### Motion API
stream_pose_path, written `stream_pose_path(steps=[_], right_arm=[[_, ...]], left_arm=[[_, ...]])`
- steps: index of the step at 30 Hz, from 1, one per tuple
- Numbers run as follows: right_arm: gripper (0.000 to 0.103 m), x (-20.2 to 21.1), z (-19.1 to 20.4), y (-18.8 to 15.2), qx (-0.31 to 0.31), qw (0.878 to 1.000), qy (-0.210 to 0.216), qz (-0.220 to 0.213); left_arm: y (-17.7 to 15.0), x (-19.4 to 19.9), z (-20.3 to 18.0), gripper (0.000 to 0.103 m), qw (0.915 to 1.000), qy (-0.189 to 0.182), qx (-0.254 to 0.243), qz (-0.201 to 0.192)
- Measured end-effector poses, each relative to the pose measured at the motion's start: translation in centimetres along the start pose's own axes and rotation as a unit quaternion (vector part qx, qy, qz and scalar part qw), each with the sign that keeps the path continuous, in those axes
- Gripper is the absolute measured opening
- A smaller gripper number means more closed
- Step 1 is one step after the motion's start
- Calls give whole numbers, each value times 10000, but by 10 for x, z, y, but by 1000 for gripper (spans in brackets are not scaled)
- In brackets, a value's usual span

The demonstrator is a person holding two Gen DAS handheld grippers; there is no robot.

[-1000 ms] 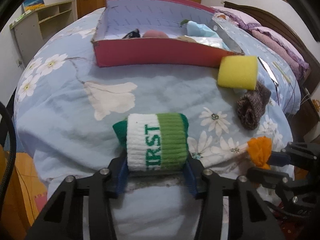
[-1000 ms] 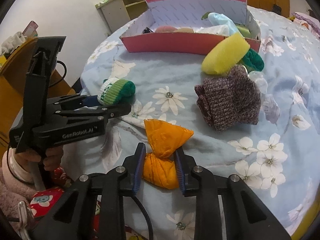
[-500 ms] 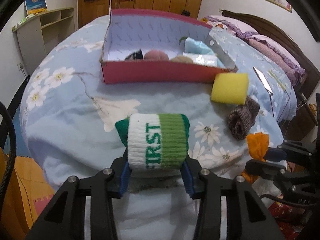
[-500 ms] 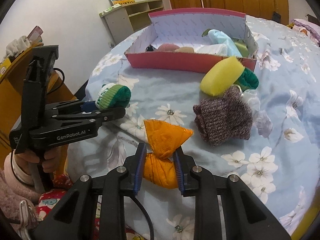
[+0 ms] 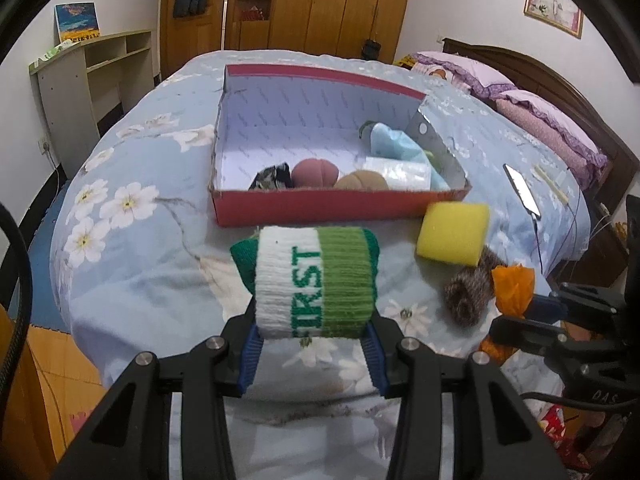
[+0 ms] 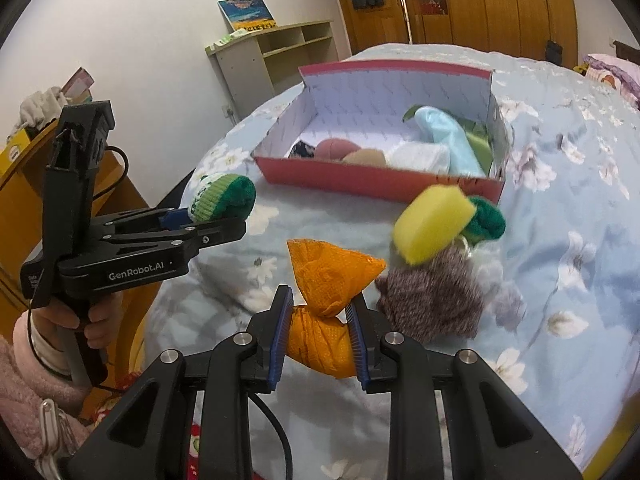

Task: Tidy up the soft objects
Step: 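Carry the sock roll and orange bow toward the pink box with both grippers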

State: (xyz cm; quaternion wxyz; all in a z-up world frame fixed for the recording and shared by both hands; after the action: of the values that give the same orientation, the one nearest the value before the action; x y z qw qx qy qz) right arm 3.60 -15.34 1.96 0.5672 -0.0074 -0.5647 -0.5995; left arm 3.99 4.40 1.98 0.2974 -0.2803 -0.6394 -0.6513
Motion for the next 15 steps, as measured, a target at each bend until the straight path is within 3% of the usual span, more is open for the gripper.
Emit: stream_pose_path(steps=[15], right_arm=[[28, 2, -9, 56, 180, 9993, -54, -328]], left_arm=[[49, -7, 0, 46, 9997, 3, 54, -228]])
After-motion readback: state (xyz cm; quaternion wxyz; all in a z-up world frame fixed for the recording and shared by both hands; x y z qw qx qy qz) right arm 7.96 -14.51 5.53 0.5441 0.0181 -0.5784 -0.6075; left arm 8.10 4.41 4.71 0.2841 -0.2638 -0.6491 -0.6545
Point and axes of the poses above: each gripper's, at about its wrist camera, not at the fingertips, and x roughly against the way its jaws point, z to its left, y to its top, the point moved 2 cm from there along -x, roughly the way its jaws point, and after that the axes turned 12 degrees about y, right-handed, at the moved point
